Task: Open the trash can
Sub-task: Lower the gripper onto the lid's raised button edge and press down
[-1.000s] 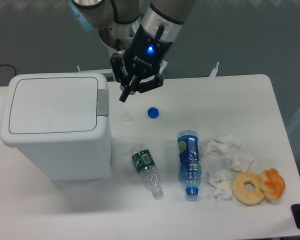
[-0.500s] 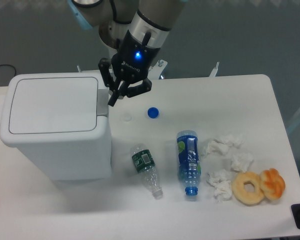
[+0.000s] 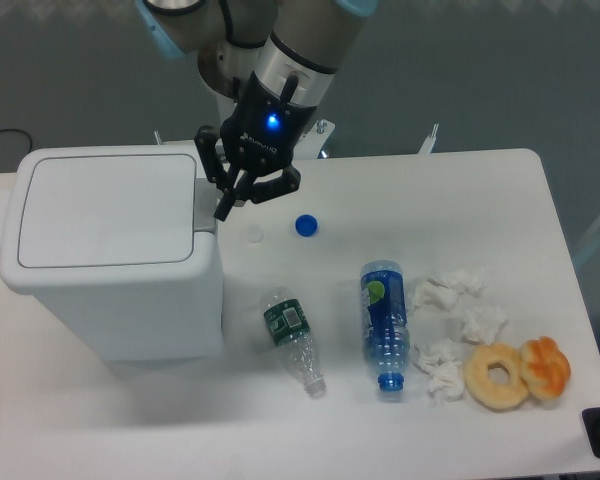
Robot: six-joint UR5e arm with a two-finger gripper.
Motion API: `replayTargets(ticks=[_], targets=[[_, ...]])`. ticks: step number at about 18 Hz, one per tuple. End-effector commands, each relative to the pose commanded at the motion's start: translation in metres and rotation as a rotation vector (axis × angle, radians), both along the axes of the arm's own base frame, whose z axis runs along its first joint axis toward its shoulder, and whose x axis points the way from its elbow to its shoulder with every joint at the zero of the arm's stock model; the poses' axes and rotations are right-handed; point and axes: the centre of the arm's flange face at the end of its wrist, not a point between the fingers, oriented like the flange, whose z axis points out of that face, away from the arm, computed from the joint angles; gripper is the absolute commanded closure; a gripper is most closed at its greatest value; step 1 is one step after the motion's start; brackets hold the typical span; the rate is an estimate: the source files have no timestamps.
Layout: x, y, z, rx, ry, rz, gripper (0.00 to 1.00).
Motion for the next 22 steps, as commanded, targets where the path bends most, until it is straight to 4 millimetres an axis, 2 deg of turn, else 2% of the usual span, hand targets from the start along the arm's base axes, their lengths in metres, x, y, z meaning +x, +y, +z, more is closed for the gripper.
replayTargets(ticks=[10,18,22], targets=[[0.000,0.000,-0.003,-0.002,-0.003,-0.001,1.00],[0.005,-0.002,0.010,0.026,-0.007,0.006,1.00],[0.011,-0.004,0.009,0.022,-0.016,0.010,1.00]])
